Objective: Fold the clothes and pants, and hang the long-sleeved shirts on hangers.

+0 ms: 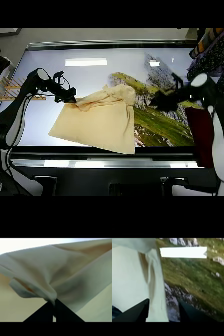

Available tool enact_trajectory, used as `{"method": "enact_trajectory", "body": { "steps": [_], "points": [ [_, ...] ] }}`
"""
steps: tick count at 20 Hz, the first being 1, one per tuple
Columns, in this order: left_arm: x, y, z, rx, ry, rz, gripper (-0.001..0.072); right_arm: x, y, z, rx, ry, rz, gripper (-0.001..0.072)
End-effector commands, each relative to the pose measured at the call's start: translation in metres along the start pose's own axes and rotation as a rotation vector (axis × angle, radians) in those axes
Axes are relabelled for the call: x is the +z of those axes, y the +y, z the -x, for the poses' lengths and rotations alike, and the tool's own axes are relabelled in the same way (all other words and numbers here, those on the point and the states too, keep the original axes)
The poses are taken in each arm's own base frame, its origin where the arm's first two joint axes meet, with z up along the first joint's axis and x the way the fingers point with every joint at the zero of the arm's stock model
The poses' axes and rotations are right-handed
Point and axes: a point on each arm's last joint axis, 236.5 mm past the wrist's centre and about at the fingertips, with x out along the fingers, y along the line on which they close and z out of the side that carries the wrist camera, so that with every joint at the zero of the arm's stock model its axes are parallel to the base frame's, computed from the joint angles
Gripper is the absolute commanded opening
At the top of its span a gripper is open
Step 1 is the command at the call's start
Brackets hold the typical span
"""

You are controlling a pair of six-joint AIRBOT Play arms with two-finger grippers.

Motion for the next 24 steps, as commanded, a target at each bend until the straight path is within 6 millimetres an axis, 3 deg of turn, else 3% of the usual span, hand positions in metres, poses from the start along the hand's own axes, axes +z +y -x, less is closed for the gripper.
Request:
{"method": "enact_trajectory", "body": {
  "steps": [1, 5, 8, 14, 21, 22, 24],
  "points": [
    [-0.010, 0.001, 0.004, 0.002, 0.045, -0.003, 0.0017, -0.080, -0.017, -0.032, 0.058, 0.056, -0.090, 0.0496],
    [-0.013, 0.001, 0.004, 0.003, 0.058, -0.004, 0.0017, -0.156, -0.012, -0.082, 0.107, 0.140, -0.124, 0.0496],
    [-0.015, 0.001, 0.004, 0.004, 0.065, -0.004, 0.0017, -0.192, -0.009, -0.105, 0.076, 0.215, -0.095, 0.0495],
    [-0.015, 0.001, 0.004, 0.004, 0.067, -0.004, 0.0017, -0.205, 0.007, -0.123, 0.052, 0.210, -0.064, 0.0489],
    [-0.015, 0.001, 0.004, 0.004, 0.066, -0.004, 0.0017, -0.206, 0.004, -0.125, 0.031, 0.210, -0.075, 0.0476],
    [-0.015, 0.001, 0.004, 0.004, 0.066, -0.004, 0.0017, -0.206, 0.005, -0.125, 0.033, 0.210, -0.076, 0.0383],
    [-0.015, 0.001, 0.004, 0.004, 0.067, -0.004, 0.0017, -0.205, 0.013, -0.124, 0.069, 0.208, -0.064, 0.0027]
  ]
}}
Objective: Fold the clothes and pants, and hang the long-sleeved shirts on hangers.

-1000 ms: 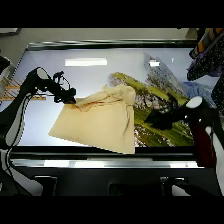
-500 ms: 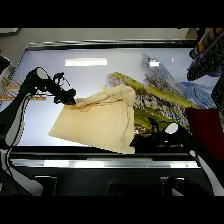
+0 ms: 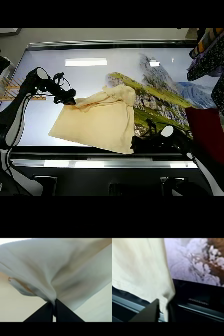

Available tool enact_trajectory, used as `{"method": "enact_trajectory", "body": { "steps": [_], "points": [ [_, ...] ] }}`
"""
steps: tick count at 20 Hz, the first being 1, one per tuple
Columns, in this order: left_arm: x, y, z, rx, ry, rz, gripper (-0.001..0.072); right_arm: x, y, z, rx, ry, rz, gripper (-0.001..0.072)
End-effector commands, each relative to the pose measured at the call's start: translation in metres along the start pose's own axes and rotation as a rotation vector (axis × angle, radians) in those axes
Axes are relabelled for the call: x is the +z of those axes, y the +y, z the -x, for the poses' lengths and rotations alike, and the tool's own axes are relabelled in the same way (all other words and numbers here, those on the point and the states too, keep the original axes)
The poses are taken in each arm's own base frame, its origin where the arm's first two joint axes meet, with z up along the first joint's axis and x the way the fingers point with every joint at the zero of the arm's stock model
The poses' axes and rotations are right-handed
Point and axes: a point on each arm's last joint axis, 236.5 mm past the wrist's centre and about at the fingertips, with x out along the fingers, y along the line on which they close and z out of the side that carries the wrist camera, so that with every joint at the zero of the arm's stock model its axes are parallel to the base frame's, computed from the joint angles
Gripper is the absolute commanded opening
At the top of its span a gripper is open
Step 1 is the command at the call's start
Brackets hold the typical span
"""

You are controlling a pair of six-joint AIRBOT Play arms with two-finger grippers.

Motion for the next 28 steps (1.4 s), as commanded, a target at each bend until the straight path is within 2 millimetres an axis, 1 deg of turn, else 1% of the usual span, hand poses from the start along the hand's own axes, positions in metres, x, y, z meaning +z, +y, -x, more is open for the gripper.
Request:
{"method": "enact_trajectory", "body": {
  "steps": [1, 2, 3, 4, 5, 6, 7, 8, 9, 10, 11, 12, 13, 14, 15, 16, 18, 20, 21, 22, 24, 25, 26, 27, 28],
  "points": [
    [0.000, 0.000, 0.001, 0.000, -0.002, 0.000, 0.0017, -0.001, 0.015, 0.000, 0.061, 0.004, 0.020, 0.0029],
    [-0.001, 0.001, 0.002, 0.001, 0.002, -0.001, 0.0017, 0.000, 0.021, 0.003, 0.079, 0.000, 0.020, 0.0029],
    [-0.001, 0.003, 0.005, 0.000, 0.004, -0.007, 0.0017, 0.007, 0.025, 0.010, 0.076, -0.022, 0.046, 0.0028],
    [-0.002, 0.008, 0.011, -0.001, 0.002, -0.011, 0.0017, 0.022, 0.020, 0.028, 0.034, -0.058, 0.062, 0.0028],
    [-0.001, 0.016, 0.019, -0.002, -0.004, 0.006, 0.0017, 0.045, 0.005, 0.056, -0.036, -0.105, 0.030, 0.0029],
    [0.000, 0.025, 0.030, -0.004, -0.016, 0.028, 0.0017, 0.070, -0.010, 0.092, -0.089, -0.168, -0.010, 0.0029],
    [0.001, 0.035, 0.040, -0.007, -0.029, 0.050, 0.0017, 0.096, -0.021, 0.132, -0.109, -0.254, -0.042, 0.0029],
    [0.001, 0.044, 0.051, -0.009, -0.040, 0.072, 0.0017, 0.124, -0.030, 0.178, -0.097, -0.371, -0.085, 0.0029],
    [0.000, 0.053, 0.058, -0.010, -0.042, 0.090, 0.0017, 0.148, -0.039, 0.223, -0.082, -0.492, -0.120, 0.0029],
    [-0.004, 0.060, 0.063, -0.011, -0.029, 0.107, 0.0017, 0.165, -0.048, 0.263, -0.083, -0.590, -0.138, 0.0029],
    [-0.009, 0.064, 0.064, -0.012, -0.007, 0.117, 0.0017, 0.179, -0.057, 0.292, -0.088, -0.660, -0.155, 0.0029],
    [-0.015, 0.065, 0.063, -0.012, 0.019, 0.121, 0.0017, 0.190, -0.064, 0.312, -0.090, -0.703, -0.170, 0.0029],
    [-0.018, 0.065, 0.062, -0.012, 0.036, 0.120, 0.0017, 0.204, -0.069, 0.324, -0.091, -0.731, -0.176, 0.0029],
    [-0.020, 0.062, 0.060, -0.011, 0.044, 0.114, 0.0017, 0.218, -0.069, 0.325, -0.077, -0.741, -0.178, 0.0029],
    [-0.020, 0.058, 0.058, -0.010, 0.047, 0.106, 0.0017, 0.231, -0.068, 0.320, -0.061, -0.740, -0.178, 0.0029],
    [-0.020, 0.054, 0.054, -0.009, 0.052, 0.096, 0.0017, 0.246, -0.066, 0.310, -0.043, -0.733, -0.179, 0.0029],
    [-0.022, 0.047, 0.045, -0.006, 0.073, 0.083, 0.0017, 0.266, -0.060, 0.279, -0.015, -0.702, -0.193, 0.0029],
    [-0.025, 0.039, 0.034, -0.002, 0.096, 0.079, 0.0017, 0.280, -0.045, 0.242, -0.001, -0.652, -0.171, 0.0030],
    [-0.024, 0.035, 0.029, -0.001, 0.097, 0.070, 0.0017, 0.285, -0.037, 0.227, 0.002, -0.639, -0.156, 0.0030],
    [-0.022, 0.031, 0.026, 0.000, 0.089, 0.061, 0.0017, 0.289, -0.028, 0.217, 0.003, -0.636, -0.137, 0.0030],
    [-0.012, 0.025, 0.022, -0.001, 0.049, 0.062, 0.0017, 0.295, -0.011, 0.206, 0.010, -0.652, -0.110, 0.0032],
    [-0.008, 0.024, 0.021, -0.002, 0.031, 0.073, 0.0017, 0.295, -0.007, 0.206, 0.022, -0.654, -0.123, 0.0112],
    [-0.004, 0.024, 0.021, -0.003, 0.014, 0.073, 0.0017, 0.293, -0.004, 0.206, 0.047, -0.638, -0.146, 0.0249],
    [-0.001, 0.023, 0.021, -0.005, 0.001, 0.074, 0.0017, 0.285, -0.002, 0.210, 0.066, -0.600, -0.155, 0.0351],
    [0.001, 0.023, 0.021, -0.005, -0.008, 0.081, 0.0017, 0.274, -0.004, 0.216, 0.070, -0.552, -0.138, 0.0365]
  ]
}}
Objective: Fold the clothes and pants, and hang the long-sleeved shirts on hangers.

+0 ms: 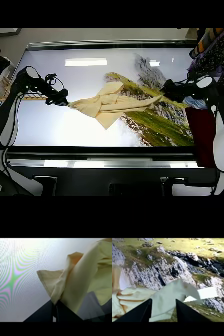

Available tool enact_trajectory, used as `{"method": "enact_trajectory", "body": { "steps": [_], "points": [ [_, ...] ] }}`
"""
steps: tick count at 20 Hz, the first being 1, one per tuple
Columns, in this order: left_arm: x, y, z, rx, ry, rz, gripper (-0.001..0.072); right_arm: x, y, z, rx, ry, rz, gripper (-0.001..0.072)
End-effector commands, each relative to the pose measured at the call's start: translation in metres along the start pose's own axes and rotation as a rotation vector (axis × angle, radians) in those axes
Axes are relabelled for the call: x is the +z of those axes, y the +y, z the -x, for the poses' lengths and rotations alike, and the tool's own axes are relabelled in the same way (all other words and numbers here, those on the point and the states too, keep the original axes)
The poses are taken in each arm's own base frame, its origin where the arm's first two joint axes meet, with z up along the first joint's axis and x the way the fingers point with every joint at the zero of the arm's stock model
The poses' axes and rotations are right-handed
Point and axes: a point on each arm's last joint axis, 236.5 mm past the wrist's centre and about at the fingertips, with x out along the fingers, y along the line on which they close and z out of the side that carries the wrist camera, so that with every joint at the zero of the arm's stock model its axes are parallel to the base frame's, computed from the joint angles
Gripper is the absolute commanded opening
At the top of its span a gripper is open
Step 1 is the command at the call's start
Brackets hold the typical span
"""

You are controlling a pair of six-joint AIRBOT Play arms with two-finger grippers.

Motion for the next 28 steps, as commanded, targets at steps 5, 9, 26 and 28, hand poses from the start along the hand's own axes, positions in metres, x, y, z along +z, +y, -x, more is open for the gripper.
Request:
{"method": "enact_trajectory", "body": {
  "steps": [5, 9, 26, 28],
  "points": [
    [0.012, -0.007, -0.002, -0.016, -0.052, 0.010, 0.0017, -0.049, -0.016, 0.078, 0.018, 0.208, 0.071, 0.0366],
    [0.012, -0.007, -0.002, -0.016, -0.051, 0.010, 0.0017, -0.130, 0.004, 0.065, 0.126, 0.233, -0.044, 0.0366],
    [0.012, -0.007, -0.002, -0.016, -0.051, 0.010, 0.0017, -0.342, 0.111, -0.094, 0.144, 0.236, -0.085, 0.0411],
    [0.012, -0.007, -0.002, -0.016, -0.051, 0.010, 0.0017, -0.340, 0.114, -0.110, 0.130, 0.236, -0.088, 0.0411]
  ]
}}
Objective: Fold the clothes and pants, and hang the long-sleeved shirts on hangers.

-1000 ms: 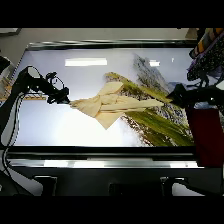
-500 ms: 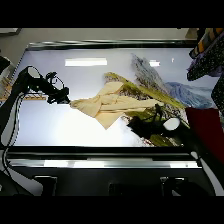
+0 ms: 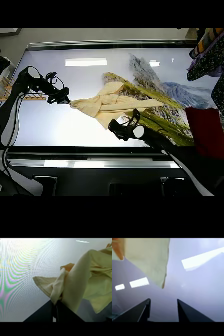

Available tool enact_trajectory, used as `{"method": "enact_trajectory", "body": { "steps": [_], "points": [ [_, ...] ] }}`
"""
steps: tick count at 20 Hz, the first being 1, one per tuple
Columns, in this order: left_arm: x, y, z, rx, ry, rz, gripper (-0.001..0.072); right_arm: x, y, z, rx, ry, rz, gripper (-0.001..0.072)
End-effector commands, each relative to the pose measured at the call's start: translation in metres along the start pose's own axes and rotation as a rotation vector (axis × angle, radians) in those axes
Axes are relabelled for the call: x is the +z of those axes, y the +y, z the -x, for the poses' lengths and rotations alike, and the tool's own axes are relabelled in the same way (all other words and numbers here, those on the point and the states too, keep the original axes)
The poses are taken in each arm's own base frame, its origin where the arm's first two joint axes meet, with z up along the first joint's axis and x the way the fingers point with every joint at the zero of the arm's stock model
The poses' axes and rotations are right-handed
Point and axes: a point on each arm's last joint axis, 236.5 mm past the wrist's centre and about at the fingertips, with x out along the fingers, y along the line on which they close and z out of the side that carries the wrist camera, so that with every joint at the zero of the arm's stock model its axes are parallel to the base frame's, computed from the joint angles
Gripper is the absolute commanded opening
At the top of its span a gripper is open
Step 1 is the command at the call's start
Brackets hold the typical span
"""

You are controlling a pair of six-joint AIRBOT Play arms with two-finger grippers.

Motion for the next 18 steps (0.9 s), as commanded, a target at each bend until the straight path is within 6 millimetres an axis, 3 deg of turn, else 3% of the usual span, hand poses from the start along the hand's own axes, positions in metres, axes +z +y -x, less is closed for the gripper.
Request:
{"method": "enact_trajectory", "body": {
  "steps": [1, 10, 12, 13, 14, 18],
  "points": [
    [0.000, 0.000, 0.000, 0.000, 0.000, -0.001, 0.0017, 0.005, 0.010, -0.029, -0.003, -0.011, 0.008, 0.0411],
    [0.000, 0.000, 0.000, 0.000, 0.000, -0.001, 0.0017, 0.012, 0.004, -0.042, -0.020, -0.028, -0.009, 0.0396],
    [0.000, 0.000, 0.000, 0.000, 0.000, -0.001, 0.0017, 0.011, 0.002, -0.044, -0.027, -0.022, -0.004, 0.0257],
    [0.000, 0.000, 0.000, 0.000, 0.000, -0.001, 0.0017, 0.011, 0.003, -0.043, -0.026, -0.020, 0.011, 0.0120],
    [0.000, 0.000, 0.000, 0.000, 0.000, -0.001, 0.0017, 0.009, 0.003, -0.043, -0.026, -0.015, 0.028, 0.0028],
    [-0.001, -0.012, 0.004, -0.049, -0.003, -0.009, 0.0017, 0.014, 0.028, -0.021, 0.031, -0.024, 0.123, 0.0029]
  ]
}}
